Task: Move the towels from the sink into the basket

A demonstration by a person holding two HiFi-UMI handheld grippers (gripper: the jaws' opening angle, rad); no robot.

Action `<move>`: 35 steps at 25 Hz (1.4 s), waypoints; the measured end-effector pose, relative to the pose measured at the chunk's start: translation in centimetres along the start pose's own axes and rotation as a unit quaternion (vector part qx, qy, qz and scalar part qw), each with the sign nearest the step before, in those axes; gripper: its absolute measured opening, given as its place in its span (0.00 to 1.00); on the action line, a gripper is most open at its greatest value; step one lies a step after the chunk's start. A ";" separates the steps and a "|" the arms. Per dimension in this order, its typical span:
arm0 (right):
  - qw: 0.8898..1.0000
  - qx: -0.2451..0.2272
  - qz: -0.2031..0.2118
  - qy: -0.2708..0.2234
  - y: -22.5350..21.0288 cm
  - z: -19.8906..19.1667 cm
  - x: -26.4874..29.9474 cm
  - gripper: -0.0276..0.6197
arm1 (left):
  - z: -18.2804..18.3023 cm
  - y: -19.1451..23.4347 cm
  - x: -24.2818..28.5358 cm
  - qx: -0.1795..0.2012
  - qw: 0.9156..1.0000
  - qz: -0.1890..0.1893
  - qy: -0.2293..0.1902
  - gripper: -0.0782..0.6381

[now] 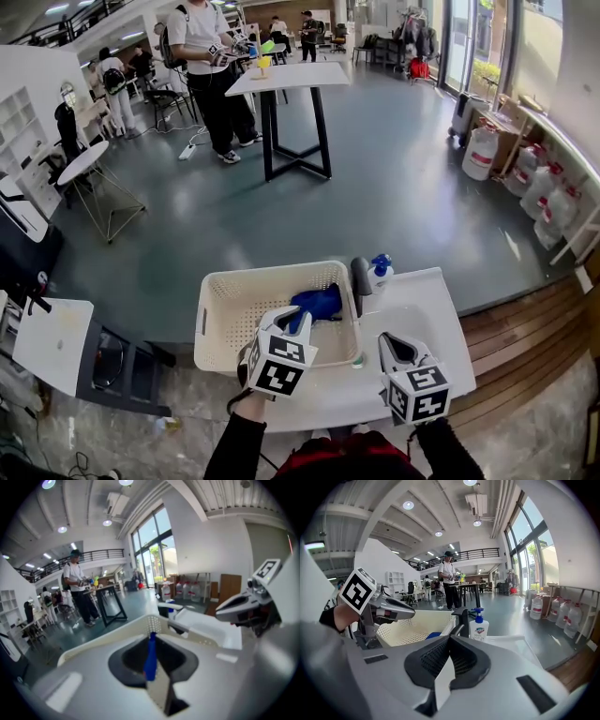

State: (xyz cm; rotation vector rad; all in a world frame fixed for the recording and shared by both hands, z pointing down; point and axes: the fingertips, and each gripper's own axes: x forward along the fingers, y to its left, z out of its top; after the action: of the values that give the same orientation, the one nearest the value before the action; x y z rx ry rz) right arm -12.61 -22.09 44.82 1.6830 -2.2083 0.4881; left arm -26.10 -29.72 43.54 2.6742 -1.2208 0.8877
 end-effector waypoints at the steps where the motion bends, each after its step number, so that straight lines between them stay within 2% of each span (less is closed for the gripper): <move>1: 1.000 0.000 0.001 -0.001 0.2 0.1 -0.1 0.05 | 0.0 0.1 -0.4 -0.002 1.000 0.002 -0.004 0.17; 7: 1.000 -0.005 0.009 -0.008 1.1 0.4 -0.7 0.05 | -0.6 -0.2 -2.6 -0.032 0.999 0.019 -0.022 0.12; 19: 0.999 -0.010 0.022 -0.030 2.8 1.0 -2.3 0.05 | -2.1 -0.6 -6.1 -0.105 0.991 0.030 -0.073 0.11; 35: 0.997 0.011 0.037 -0.066 4.9 1.1 -4.3 0.05 | -3.7 -1.9 -10.0 -0.141 0.983 0.044 -0.108 0.11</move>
State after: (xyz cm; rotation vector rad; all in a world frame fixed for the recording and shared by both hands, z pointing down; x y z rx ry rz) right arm -16.32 -17.66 41.54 1.6935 -2.3752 0.4319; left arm -31.70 -20.64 41.62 2.5511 -1.3988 0.4001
